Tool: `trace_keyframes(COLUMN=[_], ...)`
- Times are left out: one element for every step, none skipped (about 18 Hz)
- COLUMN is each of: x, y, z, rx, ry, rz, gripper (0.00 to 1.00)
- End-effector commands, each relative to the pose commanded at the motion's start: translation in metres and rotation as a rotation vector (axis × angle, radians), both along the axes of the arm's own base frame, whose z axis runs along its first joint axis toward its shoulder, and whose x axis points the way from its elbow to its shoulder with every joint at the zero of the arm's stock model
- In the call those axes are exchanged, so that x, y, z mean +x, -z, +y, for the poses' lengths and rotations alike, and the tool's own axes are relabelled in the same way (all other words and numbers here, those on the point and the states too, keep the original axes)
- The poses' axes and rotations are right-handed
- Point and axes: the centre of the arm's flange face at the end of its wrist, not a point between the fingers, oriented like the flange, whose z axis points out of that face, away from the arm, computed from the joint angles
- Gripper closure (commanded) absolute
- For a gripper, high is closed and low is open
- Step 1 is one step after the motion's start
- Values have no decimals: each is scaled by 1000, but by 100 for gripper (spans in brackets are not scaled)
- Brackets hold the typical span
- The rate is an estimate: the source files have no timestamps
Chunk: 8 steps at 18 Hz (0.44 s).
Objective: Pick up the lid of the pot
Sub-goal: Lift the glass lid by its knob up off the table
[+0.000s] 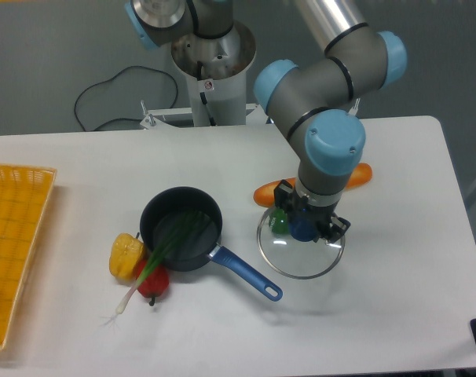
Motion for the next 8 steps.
trace_keyframes(x=[2,3,3,4,4,4,4,4], y=[0,2,2,2,3,2,2,2], z=[-2,-2,-2,-2,-2,-2,-2,-2], rx=[-1,-3,-3,-2,-3,-1,2,3], ry=[0,0,0,0,0,0,-2,-2], rz=[-1,-4,-4,-3,-4,-1,-3,-4], gripper=[56,56,56,56,56,56,56,56])
